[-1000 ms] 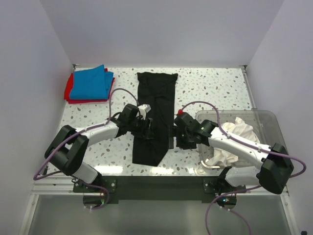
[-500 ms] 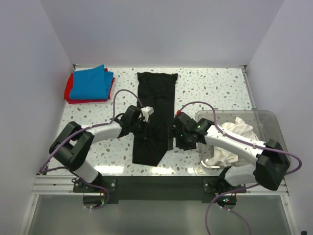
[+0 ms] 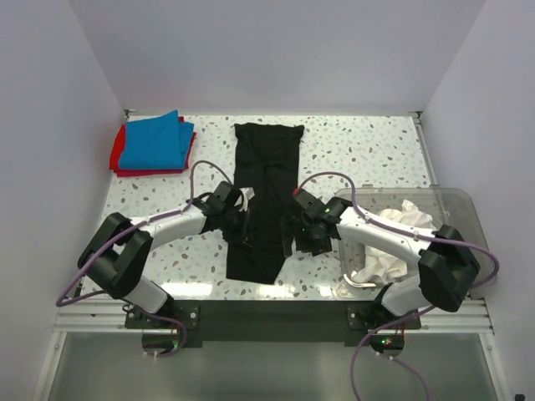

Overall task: Fold and stack the t-shirts
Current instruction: Fold the tshirt

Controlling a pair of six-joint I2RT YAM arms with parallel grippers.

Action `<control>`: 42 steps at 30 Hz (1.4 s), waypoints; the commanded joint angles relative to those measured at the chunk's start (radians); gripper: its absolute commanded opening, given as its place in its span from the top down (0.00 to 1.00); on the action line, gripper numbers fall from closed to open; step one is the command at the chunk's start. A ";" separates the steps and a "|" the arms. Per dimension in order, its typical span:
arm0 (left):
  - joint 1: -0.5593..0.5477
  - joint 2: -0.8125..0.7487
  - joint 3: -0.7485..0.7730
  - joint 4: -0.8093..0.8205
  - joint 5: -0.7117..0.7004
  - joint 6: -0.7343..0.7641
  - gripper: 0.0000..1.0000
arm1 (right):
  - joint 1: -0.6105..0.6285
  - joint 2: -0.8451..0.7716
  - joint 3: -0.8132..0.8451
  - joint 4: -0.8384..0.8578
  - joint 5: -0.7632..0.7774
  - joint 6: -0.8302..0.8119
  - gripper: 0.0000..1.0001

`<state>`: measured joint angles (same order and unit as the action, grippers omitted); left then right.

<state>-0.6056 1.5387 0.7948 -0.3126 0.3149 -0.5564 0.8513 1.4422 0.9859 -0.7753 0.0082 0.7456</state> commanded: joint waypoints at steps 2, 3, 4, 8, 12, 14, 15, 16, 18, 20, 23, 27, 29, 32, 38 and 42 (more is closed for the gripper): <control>-0.011 -0.034 0.004 -0.098 0.078 -0.135 0.96 | -0.001 0.020 0.019 -0.016 -0.005 -0.028 0.15; -0.019 -0.035 0.001 -0.098 0.084 -0.169 0.96 | -0.003 0.024 0.010 -0.012 -0.005 -0.028 0.14; -0.022 -0.038 -0.008 -0.100 0.090 -0.184 0.96 | -0.001 0.026 0.004 -0.002 -0.007 -0.025 0.14; -0.048 -0.061 -0.037 -0.079 0.108 -0.290 0.96 | -0.001 -0.005 -0.053 0.053 -0.042 -0.017 0.14; -0.106 -0.074 -0.091 -0.008 0.144 -0.402 0.96 | -0.003 -0.020 -0.095 0.079 -0.056 -0.020 0.14; -0.137 -0.071 -0.112 0.026 0.148 -0.445 0.96 | -0.003 -0.028 -0.114 0.080 -0.057 -0.026 0.14; -0.167 -0.071 -0.115 0.033 0.148 -0.479 0.95 | -0.003 -0.032 -0.122 0.083 -0.059 -0.029 0.14; -0.183 -0.065 -0.118 0.041 0.150 -0.493 0.95 | -0.003 -0.035 -0.128 0.084 -0.060 -0.029 0.14; -0.221 -0.048 -0.118 0.052 0.151 -0.526 0.93 | -0.001 -0.048 -0.145 0.088 -0.062 -0.029 0.14; -0.241 -0.037 -0.112 0.049 0.135 -0.548 0.93 | -0.001 -0.049 -0.153 0.093 -0.057 -0.035 0.14; -0.250 -0.040 -0.114 0.032 0.113 -0.554 0.88 | -0.001 -0.045 -0.162 0.108 -0.079 -0.041 0.14; -0.250 -0.078 -0.103 -0.032 0.056 -0.548 0.67 | 0.000 -0.046 -0.168 0.110 -0.100 -0.035 0.14; -0.252 -0.107 -0.101 -0.071 0.038 -0.545 0.51 | 0.000 -0.055 -0.167 0.088 -0.096 -0.032 0.14; -0.252 -0.149 -0.097 -0.126 0.033 -0.534 0.39 | 0.002 -0.077 -0.159 0.053 -0.097 -0.031 0.14; -0.249 -0.262 -0.039 -0.382 -0.109 -0.452 0.30 | 0.008 -0.086 -0.136 0.025 -0.149 -0.037 0.16; -0.243 -0.293 -0.058 -0.483 -0.201 -0.418 0.29 | 0.025 -0.059 -0.121 0.057 -0.208 -0.019 0.21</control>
<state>-0.8532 1.2736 0.7242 -0.6479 0.2157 -1.0271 0.8608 1.3746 0.8246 -0.7246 -0.1310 0.7185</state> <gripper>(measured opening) 0.704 0.804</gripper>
